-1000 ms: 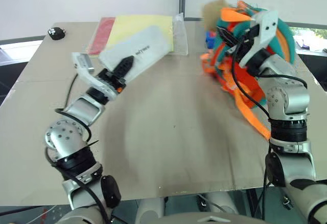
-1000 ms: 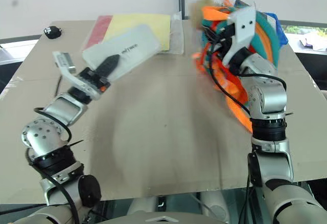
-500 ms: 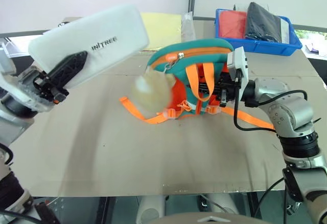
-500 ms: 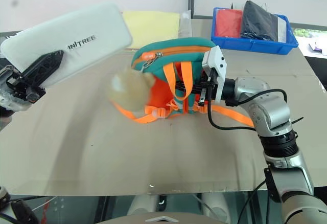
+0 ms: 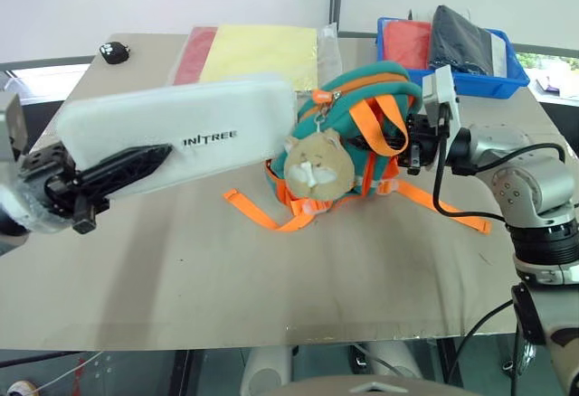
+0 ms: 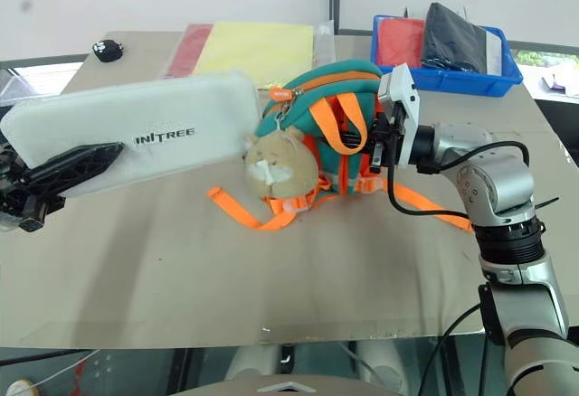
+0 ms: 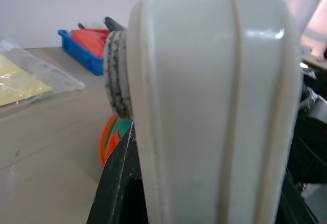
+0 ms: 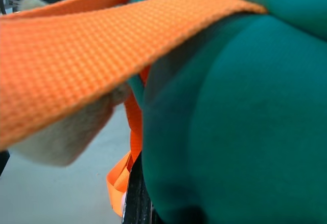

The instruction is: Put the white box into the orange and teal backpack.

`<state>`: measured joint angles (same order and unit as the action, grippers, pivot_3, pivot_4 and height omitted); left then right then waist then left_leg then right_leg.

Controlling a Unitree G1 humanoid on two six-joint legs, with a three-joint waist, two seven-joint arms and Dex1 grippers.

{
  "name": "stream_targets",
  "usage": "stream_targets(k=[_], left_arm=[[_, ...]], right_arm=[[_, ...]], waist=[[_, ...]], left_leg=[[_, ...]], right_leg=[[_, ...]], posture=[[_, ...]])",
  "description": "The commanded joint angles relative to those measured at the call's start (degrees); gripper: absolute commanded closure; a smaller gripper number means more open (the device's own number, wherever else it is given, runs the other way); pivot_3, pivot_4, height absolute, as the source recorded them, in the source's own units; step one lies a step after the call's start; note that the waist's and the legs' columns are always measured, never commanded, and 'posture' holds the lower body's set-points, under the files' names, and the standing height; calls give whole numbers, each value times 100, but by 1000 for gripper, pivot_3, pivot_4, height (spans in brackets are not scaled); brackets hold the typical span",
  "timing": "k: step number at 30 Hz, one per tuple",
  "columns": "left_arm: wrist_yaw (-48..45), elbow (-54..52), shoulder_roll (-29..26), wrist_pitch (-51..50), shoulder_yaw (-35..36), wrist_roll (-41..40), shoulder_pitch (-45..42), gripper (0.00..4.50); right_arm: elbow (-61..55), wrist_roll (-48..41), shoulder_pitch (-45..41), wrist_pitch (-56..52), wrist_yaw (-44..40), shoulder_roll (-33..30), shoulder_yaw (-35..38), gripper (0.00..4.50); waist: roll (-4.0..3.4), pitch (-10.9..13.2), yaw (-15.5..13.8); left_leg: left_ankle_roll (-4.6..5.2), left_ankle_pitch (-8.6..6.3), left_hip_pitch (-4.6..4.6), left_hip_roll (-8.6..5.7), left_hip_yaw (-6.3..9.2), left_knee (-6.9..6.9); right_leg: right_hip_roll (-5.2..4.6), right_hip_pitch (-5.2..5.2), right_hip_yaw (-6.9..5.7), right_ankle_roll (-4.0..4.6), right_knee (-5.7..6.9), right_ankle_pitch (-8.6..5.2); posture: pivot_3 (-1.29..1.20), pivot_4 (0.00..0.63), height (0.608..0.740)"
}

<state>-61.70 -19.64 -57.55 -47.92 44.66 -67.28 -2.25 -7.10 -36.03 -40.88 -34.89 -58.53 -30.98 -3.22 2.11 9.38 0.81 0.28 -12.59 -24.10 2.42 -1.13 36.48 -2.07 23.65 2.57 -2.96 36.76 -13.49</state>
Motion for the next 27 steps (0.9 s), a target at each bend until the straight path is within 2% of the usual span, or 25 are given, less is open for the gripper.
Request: stream_targets(k=[1, 3, 5, 8, 10, 13, 18, 25, 27], left_arm=[[-815, -228, -248, 748, -242, 683, 54, 3534], [-1213, -202, -345, 1300, -504, 1262, 130, 3534], [-1314, -145, -328, 1616, -709, 1512, 21, 3534], [-1213, -55, -289, 2250, -1253, 2175, -278, 3534], [-809, -22, -159, 2532, -1662, 2599, -607, 3534], [-113, 34, -16, 2236, -2174, 2750, -1216, 3534], [-21, 403, -128, 2124, -2575, 2953, -1793, 3534], [-613, 1242, -15, 2925, -3401, 3602, -2802, 3534], [-807, 1592, 206, 3450, -3632, 3820, -3236, 3534]], right_arm=[[-49, -95, -243, -20, -30, -106, 269, 4459], [-47, -123, -280, -45, -79, -149, 263, 4459], [-100, -237, -326, -173, -80, -157, 305, 4459], [-329, -452, -334, -364, -174, -205, 323, 4459], [-515, -583, -295, -439, -256, -229, 305, 4459], [-891, -774, -176, -504, -473, -308, 229, 4459], [-1305, -1044, 25, -672, -728, -474, 195, 4459], [-1566, -1273, 146, -738, -984, -640, 172, 4459], [-1625, -1380, 157, -781, -1034, -655, 189, 4459]], waist=[[0, 0, 1], [0, 0, -2], [-1, 0, -12], [0, 0, -26], [-1, 0, -49], [0, 0, -81], [0, 0, -54], [1, 0, -52], [0, 1, -63]], left_leg=[[0, 0, 0, 0, 0, 0], [0, 0, 2, 0, -2, 0], [0, 0, 2, 0, -3, 0], [0, 0, 2, 0, -3, 1], [0, 0, 2, -1, -3, 2], [1, 1, 1, -2, 1, 5], [1, 0, -3, -1, 3, 7], [1, 0, -9, -2, 7, 12], [1, 0, -10, -2, 7, 13]], right_leg=[[0, 0, 0, 5, 0, -3], [0, 0, 1, 9, 1, -5], [0, 0, 1, 10, 0, -5], [0, -1, 2, 9, 0, -5], [-1, -2, 2, 8, 0, -4], [0, -4, 1, -14, 3, 8], [3, -3, 1, -16, 5, 9], [5, -2, -4, -16, 5, 9], [5, -2, -3, -16, 5, 9]], posture=[[0, 150, 740], [0, 150, 740], [0, 150, 740], [0, 150, 740], [0, 150, 740], [0, 150, 740], [0, 150, 740], [0, 150, 740], [0, 150, 740]])
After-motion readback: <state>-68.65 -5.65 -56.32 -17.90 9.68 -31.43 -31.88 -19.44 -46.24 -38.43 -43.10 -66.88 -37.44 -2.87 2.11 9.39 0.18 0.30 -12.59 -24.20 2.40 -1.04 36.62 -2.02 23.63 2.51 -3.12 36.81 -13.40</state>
